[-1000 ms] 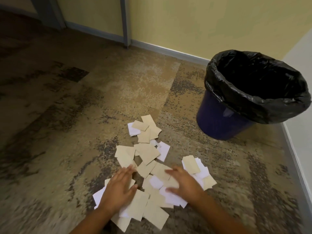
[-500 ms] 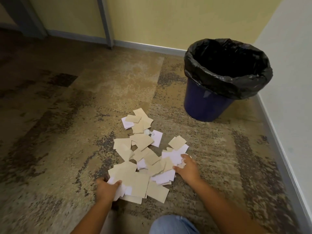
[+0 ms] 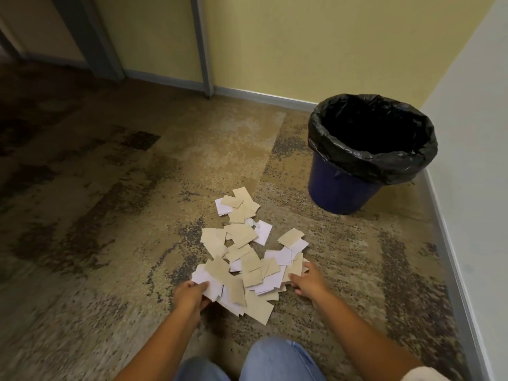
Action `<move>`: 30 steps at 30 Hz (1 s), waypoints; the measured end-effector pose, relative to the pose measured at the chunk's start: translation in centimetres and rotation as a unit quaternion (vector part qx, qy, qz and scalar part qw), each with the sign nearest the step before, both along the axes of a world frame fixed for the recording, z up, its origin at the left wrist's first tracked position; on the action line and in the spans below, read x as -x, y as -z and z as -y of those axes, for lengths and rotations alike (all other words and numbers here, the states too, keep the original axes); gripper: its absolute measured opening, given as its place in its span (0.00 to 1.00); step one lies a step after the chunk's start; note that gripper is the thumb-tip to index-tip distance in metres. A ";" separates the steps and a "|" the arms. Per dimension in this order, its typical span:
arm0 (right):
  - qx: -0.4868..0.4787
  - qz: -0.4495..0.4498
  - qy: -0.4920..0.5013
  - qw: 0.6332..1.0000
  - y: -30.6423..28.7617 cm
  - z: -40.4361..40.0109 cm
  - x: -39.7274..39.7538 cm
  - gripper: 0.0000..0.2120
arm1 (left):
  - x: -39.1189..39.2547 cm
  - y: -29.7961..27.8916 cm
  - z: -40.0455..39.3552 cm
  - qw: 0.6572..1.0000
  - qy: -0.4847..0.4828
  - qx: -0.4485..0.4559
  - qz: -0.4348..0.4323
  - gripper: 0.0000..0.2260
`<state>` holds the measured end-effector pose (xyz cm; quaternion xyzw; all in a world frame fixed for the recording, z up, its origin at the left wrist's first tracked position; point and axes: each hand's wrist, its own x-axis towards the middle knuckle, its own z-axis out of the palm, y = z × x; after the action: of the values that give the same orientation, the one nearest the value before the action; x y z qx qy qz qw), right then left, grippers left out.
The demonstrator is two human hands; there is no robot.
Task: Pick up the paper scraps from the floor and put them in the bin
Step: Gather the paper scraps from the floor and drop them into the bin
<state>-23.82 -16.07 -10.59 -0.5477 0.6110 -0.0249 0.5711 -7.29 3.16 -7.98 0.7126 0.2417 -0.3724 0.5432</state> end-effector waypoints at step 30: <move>0.359 0.011 -0.120 0.925 -11.8 6.1 2.5 0.07 | 4.0 -11.4 10.5 0.986 0.052 0.155 0.032 0.04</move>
<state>-26.37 -22.19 1.26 -0.7852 0.4844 -0.1798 0.3413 -11.32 -7.33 3.44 0.6427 0.1259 -0.4102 0.6347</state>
